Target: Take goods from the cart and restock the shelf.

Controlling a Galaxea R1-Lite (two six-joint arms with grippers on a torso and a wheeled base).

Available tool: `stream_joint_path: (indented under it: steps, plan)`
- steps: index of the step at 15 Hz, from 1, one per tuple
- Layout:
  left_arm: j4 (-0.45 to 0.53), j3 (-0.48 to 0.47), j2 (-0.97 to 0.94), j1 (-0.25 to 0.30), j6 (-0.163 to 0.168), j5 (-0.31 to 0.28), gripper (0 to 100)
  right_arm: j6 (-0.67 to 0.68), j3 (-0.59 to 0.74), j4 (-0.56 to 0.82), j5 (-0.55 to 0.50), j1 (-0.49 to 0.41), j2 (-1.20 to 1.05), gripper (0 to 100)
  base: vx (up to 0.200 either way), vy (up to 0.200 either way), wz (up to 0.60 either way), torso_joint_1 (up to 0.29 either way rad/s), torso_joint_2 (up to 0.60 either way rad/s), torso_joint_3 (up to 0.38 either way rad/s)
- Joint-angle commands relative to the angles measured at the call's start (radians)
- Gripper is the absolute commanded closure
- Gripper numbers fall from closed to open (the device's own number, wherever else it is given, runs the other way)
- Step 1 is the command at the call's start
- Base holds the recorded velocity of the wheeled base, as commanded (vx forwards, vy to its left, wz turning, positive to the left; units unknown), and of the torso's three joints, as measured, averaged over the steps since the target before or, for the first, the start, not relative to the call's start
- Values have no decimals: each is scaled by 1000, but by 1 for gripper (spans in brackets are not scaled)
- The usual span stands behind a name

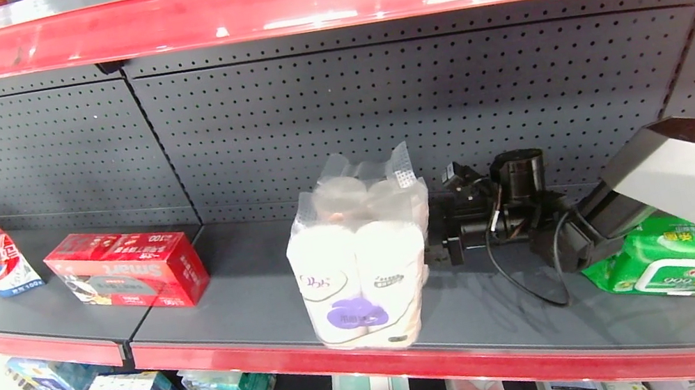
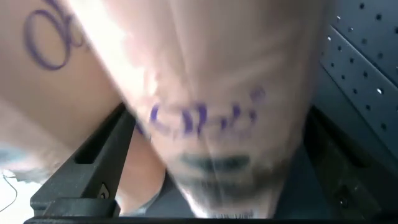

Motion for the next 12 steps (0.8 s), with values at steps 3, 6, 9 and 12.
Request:
stream_joint_path:
  steps: [3,6,9,12]
  plan:
    - [0,0,1,0,-1,0,0,-7,49,-1,0,-25,-56,0,0,0,0,0,0,0]
    - [0,0,1,0,1,0,0,-33,90,-1,0,-57,-73,0,0,0,0,0,0,0]
    - [0,0,1,0,-1,0,0,-36,165,-1,0,-108,-119,0,0,0,0,0,0,0]
    - [0,0,1,0,-1,0,0,-36,224,-1,-2,-146,-167,0,0,0,0,0,0,0]
